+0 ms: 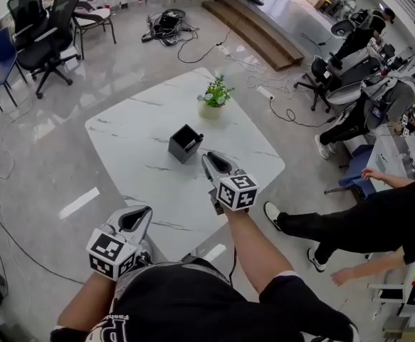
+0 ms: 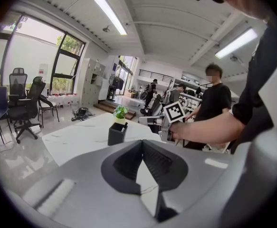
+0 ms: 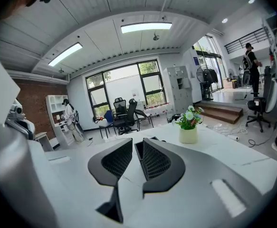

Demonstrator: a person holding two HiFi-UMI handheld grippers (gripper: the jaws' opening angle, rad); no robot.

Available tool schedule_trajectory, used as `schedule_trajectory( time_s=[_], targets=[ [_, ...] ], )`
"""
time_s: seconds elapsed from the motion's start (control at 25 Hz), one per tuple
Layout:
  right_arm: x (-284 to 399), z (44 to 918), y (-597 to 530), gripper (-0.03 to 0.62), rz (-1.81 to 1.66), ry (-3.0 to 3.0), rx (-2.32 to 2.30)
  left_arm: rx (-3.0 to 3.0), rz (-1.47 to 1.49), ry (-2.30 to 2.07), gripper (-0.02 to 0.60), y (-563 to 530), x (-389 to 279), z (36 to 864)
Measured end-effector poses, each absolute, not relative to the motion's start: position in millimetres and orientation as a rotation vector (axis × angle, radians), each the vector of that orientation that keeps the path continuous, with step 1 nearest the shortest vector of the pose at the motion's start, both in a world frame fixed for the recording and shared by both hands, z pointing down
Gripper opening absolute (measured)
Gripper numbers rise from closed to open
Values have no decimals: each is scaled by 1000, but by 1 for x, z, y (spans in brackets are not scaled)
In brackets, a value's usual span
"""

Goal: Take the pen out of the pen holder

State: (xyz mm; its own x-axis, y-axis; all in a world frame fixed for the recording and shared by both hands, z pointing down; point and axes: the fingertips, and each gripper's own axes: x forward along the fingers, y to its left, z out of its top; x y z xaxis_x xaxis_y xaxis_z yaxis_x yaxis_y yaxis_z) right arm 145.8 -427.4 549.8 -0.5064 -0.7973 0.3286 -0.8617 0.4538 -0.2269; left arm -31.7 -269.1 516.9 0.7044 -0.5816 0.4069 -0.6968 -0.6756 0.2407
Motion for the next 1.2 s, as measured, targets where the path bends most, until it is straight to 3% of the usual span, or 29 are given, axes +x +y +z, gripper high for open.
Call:
schedule_trajectory(
  time_s=[1.2],
  targets=[
    [149, 628, -527, 78, 599, -2368, 1365, 2377, 450, -1185, 57, -263, -69, 537]
  ],
)
